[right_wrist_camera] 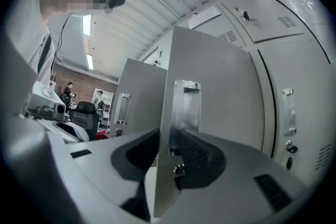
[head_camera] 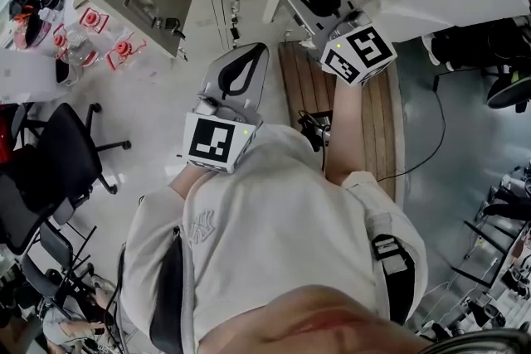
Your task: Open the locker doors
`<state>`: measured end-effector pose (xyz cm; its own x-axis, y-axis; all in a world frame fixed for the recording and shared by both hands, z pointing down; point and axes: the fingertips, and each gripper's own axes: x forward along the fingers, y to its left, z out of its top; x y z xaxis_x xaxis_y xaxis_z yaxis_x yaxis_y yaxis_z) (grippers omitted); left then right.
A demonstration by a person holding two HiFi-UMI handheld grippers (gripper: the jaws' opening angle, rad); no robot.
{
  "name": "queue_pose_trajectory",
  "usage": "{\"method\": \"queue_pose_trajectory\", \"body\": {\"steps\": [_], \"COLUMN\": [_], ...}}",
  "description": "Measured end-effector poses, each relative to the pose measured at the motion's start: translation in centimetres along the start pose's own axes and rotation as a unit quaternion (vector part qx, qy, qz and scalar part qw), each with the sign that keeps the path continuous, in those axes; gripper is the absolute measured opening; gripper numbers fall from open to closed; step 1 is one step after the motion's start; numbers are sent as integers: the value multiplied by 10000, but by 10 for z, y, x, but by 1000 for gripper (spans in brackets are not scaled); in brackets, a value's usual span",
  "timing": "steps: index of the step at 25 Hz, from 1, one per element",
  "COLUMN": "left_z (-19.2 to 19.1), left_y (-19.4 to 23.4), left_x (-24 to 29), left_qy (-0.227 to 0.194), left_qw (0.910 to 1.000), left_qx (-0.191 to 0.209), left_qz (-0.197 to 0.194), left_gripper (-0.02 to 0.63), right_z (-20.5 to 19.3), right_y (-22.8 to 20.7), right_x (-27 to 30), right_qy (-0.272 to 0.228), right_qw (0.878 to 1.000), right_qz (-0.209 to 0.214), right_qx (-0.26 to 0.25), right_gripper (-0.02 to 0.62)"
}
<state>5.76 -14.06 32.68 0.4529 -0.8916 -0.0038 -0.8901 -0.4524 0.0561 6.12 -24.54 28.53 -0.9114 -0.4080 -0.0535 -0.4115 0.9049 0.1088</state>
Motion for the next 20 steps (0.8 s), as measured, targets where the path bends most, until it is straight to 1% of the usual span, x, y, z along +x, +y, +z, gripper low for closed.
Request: {"method": "queue_pose_trajectory", "body": {"steps": [5,8,11,16,20], "left_z": [-1,-1,-4,0,-1], "left_y": [-18,-24,-27,-31,-32], "left_x": [1,1,-1,-1,-1], "left_qy": [-4,3,118,-10,-1], "left_qw": [9999,9998,9998,9998,9998], "left_qx": [26,20,-56,6,24], "left_qz": [-164,-190,-180,-196,-182], "left_gripper": [2,2,2,2,2], "right_z": [3,3,3,3,2], "right_y": [-4,-8,-12,-15,-17], "right_x": [-28,-42,-54,-61,-63], "right_qy": [34,26,-44,-73,-50], "right_qw": [9999,9995,9987,9977,9964], "right_qz": [-148,-311,-500,-662,-847], "right_qx": [-3,29,106,126,81], "right_gripper": [97,105,107,109,110]}}
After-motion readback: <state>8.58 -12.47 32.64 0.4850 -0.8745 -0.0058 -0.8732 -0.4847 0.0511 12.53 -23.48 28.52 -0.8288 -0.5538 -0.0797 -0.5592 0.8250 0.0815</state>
